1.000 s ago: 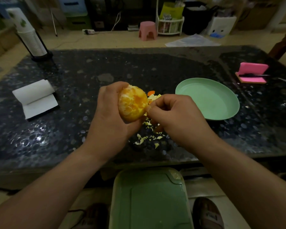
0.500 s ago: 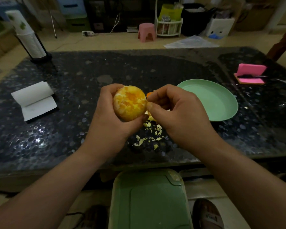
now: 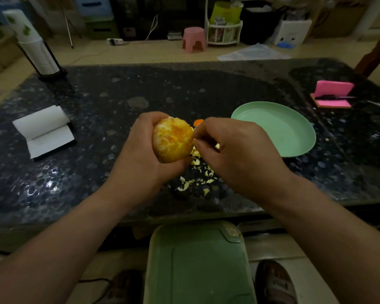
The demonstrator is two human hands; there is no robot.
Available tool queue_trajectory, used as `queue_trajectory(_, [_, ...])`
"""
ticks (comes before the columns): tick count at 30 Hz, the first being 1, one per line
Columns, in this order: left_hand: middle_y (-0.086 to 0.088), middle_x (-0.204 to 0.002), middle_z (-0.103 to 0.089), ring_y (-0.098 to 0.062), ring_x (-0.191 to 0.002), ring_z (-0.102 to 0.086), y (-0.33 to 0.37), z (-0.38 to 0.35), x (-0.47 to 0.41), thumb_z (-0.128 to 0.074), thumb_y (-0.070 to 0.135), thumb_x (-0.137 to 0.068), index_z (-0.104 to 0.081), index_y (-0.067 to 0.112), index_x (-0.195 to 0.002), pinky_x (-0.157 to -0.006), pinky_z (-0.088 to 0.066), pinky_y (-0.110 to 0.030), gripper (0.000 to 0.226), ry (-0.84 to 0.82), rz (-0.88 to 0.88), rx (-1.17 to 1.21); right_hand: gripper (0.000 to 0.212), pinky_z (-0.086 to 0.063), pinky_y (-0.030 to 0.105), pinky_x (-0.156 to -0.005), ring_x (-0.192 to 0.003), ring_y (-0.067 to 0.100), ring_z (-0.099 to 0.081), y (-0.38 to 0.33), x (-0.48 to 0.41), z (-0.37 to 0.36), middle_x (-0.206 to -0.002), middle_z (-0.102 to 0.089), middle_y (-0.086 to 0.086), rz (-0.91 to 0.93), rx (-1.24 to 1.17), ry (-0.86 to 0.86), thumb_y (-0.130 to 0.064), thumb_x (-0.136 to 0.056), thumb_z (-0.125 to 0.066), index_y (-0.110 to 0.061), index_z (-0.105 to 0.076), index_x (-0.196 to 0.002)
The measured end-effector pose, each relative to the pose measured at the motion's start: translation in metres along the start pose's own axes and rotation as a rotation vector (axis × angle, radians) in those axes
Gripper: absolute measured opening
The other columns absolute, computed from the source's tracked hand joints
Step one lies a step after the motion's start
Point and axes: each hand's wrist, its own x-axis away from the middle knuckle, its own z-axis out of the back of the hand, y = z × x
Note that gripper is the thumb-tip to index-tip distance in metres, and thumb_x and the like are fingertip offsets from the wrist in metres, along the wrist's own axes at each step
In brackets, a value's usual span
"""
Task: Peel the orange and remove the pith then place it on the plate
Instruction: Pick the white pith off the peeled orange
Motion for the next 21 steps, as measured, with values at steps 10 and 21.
queue_trajectory(10, [0.010,-0.128,-0.053,-0.001,-0.110,-0.057,-0.007,0.005,-0.003,-0.094,0.038,-0.069,-0.047,0.036,-0.135,-0.079,-0.045,-0.006,0.081,-0.053,-0.025,-0.074,0.012,-0.051,0.039,-0.057,-0.068,0.024,-0.063,-0.006,-0.005,-0.002,-0.080,-0.068,-0.001,0.066,0.111,-0.053,-0.026,-0.097,-0.061,-0.019,-0.069,-0.091])
queue_trajectory(21, [0.014,-0.122,-0.056,-0.001,-0.104,-0.061,-0.001,0.007,-0.001,-0.094,0.035,-0.072,-0.048,0.036,-0.132,-0.076,-0.054,-0.015,0.075,-0.110,0.007,-0.007,0.008,-0.040,0.035,-0.053,-0.065,0.020,-0.052,-0.009,-0.006,-0.001,-0.076,-0.059,-0.006,0.038,0.156,-0.091,-0.028,-0.090,-0.061,-0.021,-0.058,-0.086])
